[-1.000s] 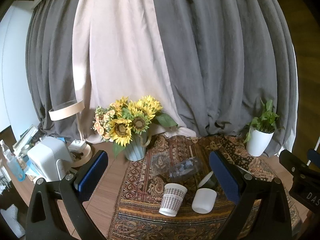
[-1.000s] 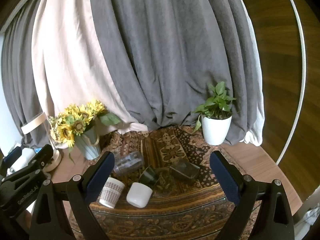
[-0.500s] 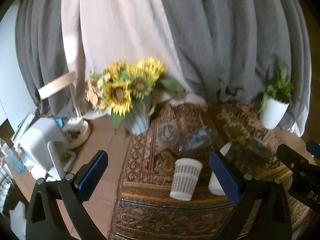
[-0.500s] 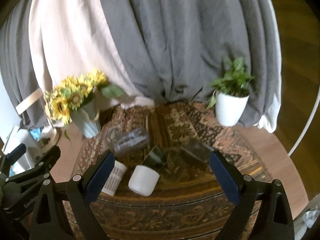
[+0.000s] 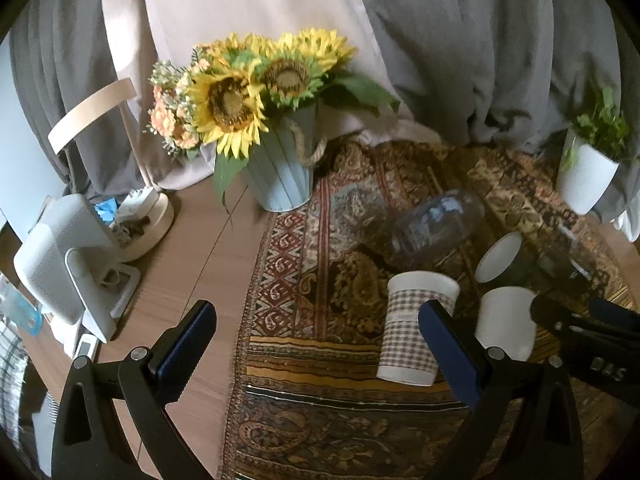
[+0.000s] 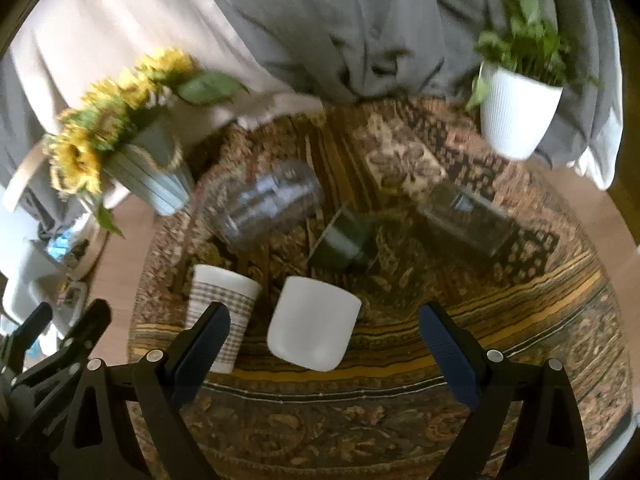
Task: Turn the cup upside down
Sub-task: 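Move the right tool to the upright white cup and close around it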
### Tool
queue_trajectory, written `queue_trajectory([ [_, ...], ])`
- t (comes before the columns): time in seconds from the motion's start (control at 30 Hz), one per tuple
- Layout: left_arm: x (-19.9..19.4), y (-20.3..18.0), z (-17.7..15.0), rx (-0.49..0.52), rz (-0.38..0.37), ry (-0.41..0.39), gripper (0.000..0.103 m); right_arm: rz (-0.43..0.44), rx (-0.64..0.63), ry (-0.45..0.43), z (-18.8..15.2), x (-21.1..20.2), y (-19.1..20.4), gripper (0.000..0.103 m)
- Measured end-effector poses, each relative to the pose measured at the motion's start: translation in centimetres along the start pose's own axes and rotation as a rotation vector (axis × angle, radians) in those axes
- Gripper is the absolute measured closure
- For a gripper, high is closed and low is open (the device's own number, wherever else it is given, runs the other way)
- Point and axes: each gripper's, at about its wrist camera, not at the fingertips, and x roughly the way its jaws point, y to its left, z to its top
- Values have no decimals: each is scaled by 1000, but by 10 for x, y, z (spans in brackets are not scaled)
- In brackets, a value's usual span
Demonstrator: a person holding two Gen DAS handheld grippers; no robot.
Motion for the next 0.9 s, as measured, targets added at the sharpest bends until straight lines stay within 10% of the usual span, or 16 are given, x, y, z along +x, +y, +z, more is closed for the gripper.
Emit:
queue_trajectory([
  [0.5, 40, -3, -9, 15, -8, 90, 0, -14, 45, 168, -9, 72, 5, 9],
  [0.9, 43, -2, -9, 8, -16, 104, 0, 50, 90, 239, -9, 86, -3, 30],
])
